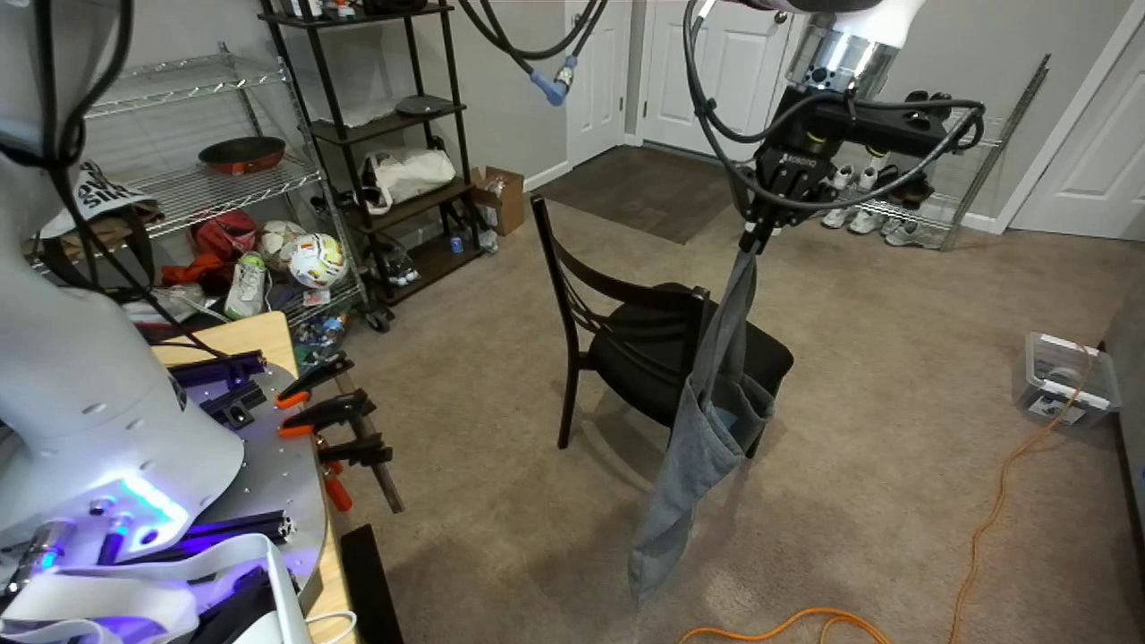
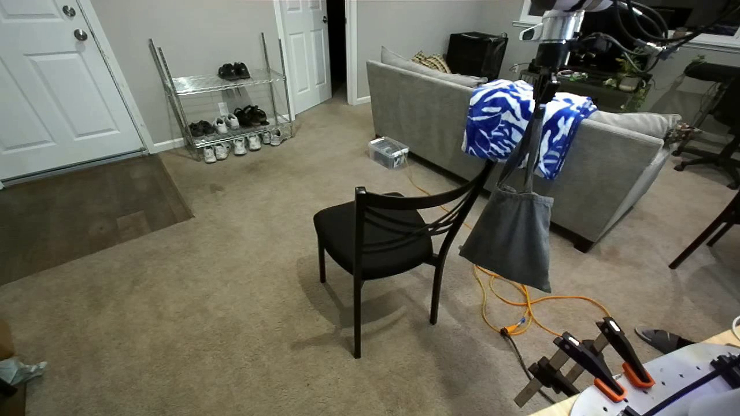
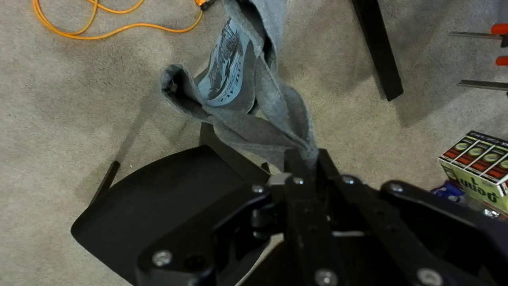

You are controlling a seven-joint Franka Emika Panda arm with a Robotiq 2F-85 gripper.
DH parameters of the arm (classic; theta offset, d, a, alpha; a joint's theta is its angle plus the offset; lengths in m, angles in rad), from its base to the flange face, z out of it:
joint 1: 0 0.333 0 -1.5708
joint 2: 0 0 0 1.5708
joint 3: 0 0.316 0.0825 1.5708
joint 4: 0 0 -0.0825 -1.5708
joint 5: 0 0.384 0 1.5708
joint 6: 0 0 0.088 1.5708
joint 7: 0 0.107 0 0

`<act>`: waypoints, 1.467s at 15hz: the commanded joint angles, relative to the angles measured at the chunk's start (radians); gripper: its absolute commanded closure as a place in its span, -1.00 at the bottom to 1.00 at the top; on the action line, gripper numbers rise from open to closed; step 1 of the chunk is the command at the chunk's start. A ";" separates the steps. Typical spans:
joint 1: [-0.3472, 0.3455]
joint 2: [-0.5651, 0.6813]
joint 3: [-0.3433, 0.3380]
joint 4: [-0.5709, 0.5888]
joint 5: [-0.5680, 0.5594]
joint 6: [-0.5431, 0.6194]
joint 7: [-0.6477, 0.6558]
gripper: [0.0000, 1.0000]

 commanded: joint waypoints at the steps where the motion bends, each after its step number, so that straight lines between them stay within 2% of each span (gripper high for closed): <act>1: -0.012 0.019 0.010 0.027 -0.002 -0.015 0.007 0.93; 5: 0.006 0.045 0.015 0.060 -0.013 -0.006 0.010 0.93; 14: 0.100 0.158 0.034 0.252 -0.020 -0.007 -0.005 0.94; 18: 0.150 0.174 0.036 0.268 -0.024 -0.014 -0.032 0.94; 22: 0.196 0.139 0.041 0.222 -0.030 0.015 -0.082 0.94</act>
